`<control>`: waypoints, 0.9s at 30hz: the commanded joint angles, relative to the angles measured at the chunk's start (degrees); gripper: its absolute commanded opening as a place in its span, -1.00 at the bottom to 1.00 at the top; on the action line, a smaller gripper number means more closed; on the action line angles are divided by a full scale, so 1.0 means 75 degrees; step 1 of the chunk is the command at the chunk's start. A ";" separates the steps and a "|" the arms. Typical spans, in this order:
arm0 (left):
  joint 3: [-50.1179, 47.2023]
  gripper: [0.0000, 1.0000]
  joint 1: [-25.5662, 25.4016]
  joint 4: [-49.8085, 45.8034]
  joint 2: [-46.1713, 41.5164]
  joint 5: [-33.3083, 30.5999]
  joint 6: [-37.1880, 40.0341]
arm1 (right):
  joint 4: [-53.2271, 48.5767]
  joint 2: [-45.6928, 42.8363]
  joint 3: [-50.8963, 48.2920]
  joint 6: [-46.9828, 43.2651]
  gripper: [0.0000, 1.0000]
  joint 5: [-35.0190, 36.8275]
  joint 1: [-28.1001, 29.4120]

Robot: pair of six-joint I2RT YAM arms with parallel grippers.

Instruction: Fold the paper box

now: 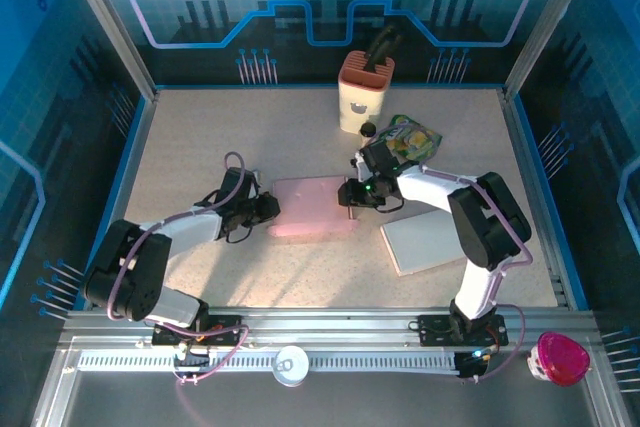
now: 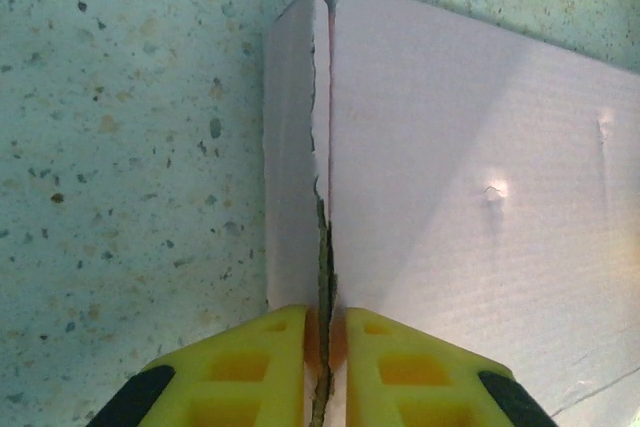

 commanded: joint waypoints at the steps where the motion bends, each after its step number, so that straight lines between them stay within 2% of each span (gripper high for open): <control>1: -0.0243 -0.71 0.0046 -0.0115 -0.0102 0.0188 0.0183 | 0.0159 -0.0250 -0.0184 -0.0276 0.02 -0.0688 -0.0354; 9: -0.0462 -0.78 0.0057 0.0377 -0.0060 0.0437 0.0105 | 0.0479 0.0218 -0.0058 -0.0529 0.35 -0.1703 -0.0857; 14: -0.0828 -0.84 0.0188 0.0975 -0.0078 0.0638 -0.0092 | 0.0629 0.0468 -0.0028 -0.0624 0.44 -0.2126 -0.0987; 21: -0.1423 -0.89 0.0748 0.1938 -0.0035 0.1214 -0.0521 | 0.0922 0.0604 -0.0083 -0.0670 0.55 -0.2804 -0.1010; 27: -0.1733 -0.90 0.1146 0.2571 0.0251 0.1667 -0.0720 | 0.1759 0.0652 -0.0288 -0.0151 0.56 -0.3503 -0.0984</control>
